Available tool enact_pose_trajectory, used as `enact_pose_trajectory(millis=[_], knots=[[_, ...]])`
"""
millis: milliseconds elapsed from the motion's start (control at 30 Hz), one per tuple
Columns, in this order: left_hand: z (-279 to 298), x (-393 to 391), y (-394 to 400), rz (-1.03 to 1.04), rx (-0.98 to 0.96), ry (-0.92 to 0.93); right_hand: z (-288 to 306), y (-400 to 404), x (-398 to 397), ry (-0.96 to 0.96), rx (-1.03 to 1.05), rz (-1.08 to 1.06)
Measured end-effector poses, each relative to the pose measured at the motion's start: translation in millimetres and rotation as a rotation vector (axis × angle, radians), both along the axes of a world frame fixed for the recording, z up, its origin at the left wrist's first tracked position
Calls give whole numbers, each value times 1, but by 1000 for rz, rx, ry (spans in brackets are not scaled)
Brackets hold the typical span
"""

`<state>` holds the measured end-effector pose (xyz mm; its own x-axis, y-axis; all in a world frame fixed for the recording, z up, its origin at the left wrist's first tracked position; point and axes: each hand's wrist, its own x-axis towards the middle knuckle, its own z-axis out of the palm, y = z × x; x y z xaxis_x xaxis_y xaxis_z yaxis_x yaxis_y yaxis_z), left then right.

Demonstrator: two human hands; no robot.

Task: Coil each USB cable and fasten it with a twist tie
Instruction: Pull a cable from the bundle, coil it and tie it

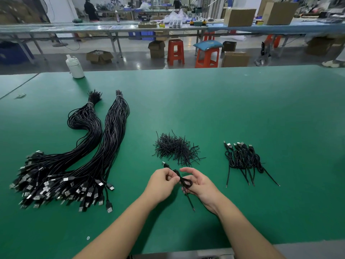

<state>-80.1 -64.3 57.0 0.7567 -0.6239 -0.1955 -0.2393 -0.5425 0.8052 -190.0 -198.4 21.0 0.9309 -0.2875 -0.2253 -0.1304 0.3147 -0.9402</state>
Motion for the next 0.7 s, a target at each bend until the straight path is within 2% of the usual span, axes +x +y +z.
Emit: enact_pose_trajectory(millis=[367,633,700], knots=[[8,-2,6,-94,63,-229,-7,9,6,76,-142,-85],[9,-8,5,-252,168,-704,-5,7,6,129,-242,-32],[5,-8,6,-278,191,-749,-5,7,7,144,-252,-40]])
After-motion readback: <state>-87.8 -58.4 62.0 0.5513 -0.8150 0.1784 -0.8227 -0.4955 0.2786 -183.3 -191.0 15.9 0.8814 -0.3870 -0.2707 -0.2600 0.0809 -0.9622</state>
